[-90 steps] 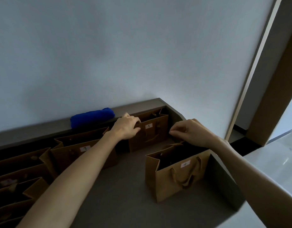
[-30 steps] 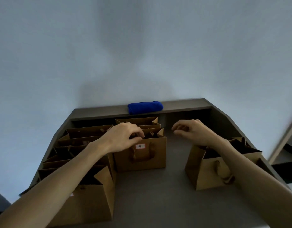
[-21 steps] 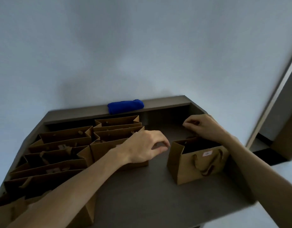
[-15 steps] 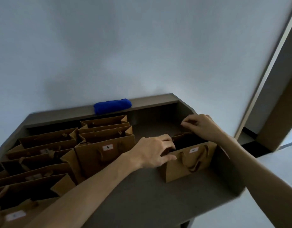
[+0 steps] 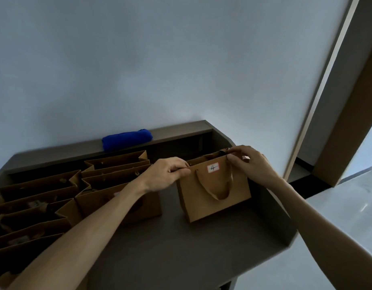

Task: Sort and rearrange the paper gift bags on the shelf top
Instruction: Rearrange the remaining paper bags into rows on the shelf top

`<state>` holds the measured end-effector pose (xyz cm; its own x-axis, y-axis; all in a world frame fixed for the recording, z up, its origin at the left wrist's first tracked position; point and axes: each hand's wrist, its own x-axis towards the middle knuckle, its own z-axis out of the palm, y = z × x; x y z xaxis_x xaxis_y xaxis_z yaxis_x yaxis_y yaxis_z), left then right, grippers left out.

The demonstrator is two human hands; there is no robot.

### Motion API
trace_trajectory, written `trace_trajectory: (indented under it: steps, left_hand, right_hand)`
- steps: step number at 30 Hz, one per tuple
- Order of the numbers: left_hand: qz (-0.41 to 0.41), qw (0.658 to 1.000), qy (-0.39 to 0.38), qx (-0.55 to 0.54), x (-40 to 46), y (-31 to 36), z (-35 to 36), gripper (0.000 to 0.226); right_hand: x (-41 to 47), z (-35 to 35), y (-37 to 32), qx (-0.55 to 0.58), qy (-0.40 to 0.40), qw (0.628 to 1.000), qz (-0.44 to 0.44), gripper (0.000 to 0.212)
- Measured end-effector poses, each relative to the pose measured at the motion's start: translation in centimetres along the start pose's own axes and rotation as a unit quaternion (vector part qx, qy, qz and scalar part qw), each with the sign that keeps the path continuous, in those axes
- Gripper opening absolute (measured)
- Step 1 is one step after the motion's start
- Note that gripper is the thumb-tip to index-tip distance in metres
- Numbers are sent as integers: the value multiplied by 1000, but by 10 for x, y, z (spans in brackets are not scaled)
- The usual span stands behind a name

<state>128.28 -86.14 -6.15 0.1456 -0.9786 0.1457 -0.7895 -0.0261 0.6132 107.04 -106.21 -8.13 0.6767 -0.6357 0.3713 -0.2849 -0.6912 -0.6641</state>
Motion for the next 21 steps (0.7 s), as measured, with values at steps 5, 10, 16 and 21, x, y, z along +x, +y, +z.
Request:
trace_trajectory:
  steps: [5, 10, 16, 21]
  left_hand:
    - [-3, 1000, -15, -12, -19, 5, -12, 23]
    - [-13, 999, -36, 5, -58, 5, -28, 28]
    - [-60, 997, -36, 20, -119, -4, -55, 36]
    - [-104, 994, -16, 28, -159, -20, -78, 31]
  right_hand:
    - [-5, 6, -19, 117, -28, 992, 45, 42]
    - [-23, 28, -42, 184, -63, 980, 30, 40]
    - [-36, 74, -70, 237, -119, 964, 10, 36]
    - [-36, 108, -96, 243, -130, 960, -38, 27]
